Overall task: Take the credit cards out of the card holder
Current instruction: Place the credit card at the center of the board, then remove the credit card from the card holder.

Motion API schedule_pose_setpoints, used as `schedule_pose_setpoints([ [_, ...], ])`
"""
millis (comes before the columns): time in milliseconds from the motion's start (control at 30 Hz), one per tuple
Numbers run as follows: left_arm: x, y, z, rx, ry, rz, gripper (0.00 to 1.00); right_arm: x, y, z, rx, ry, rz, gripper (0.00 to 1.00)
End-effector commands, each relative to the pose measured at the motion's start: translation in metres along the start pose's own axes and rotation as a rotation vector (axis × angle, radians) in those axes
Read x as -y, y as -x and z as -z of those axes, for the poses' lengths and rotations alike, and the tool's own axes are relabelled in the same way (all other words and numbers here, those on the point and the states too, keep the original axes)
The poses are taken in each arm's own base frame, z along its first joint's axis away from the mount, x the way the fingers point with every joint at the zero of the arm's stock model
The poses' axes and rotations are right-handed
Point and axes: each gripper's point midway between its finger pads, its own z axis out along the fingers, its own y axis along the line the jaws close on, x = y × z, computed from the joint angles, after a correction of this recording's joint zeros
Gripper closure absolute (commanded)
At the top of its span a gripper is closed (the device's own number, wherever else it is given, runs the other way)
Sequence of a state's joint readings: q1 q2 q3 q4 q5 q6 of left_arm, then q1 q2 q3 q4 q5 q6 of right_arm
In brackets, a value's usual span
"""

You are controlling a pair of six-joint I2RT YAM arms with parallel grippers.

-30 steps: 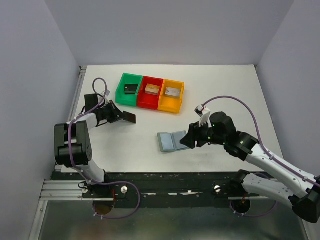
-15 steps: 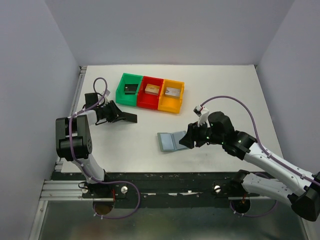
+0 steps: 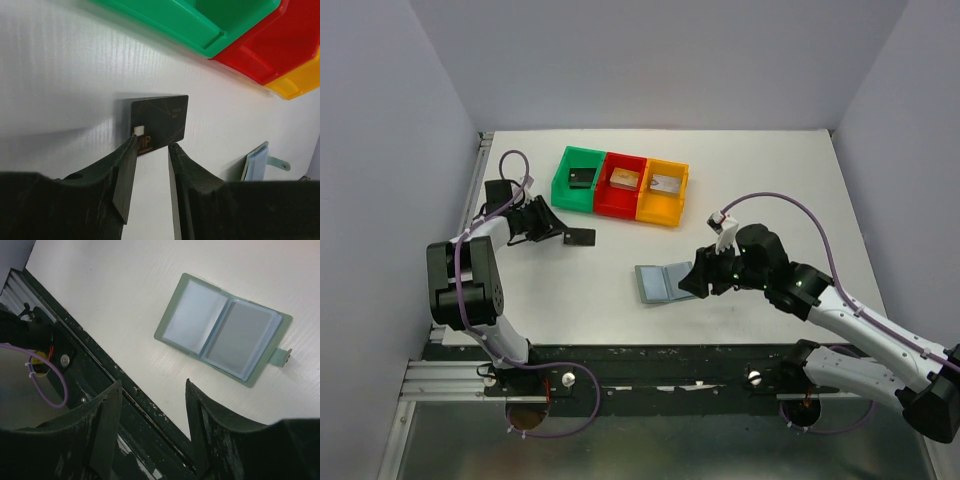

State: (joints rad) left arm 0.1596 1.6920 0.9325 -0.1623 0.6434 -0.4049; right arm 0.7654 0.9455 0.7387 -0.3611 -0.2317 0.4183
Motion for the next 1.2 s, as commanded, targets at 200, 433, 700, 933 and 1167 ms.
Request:
schedule_pose_setpoints([
  [200, -0.006, 0.033, 0.038, 0.151, 0.155, -0.013, 0.56, 0.016, -0.001, 0.004, 0.012, -0.083, 0.007, 0.38],
  [433, 0.020, 0.029, 0.078, 0.358, 0.294, -0.123, 0.40, 0.063, 0.008, -0.001, 0.049, -0.359, -0.050, 0.37],
  [700, 0.043, 0.007, 0.131, 0.630, 0.307, 0.260, 0.01, 0.099, 0.004, -0.009, -0.003, -0.565, -0.091, 0.29],
  [933, 0.120, -0.029, 0.119, 0.511, -0.142, -0.014, 0.02, 0.123, -0.010, -0.031, -0.101, -0.606, -0.144, 0.32],
  [1167, 0.142, -0.085, 0.102, 0.382, -0.173, -0.076, 0.01, 0.144, -0.023, -0.053, -0.187, -0.621, -0.199, 0.48],
])
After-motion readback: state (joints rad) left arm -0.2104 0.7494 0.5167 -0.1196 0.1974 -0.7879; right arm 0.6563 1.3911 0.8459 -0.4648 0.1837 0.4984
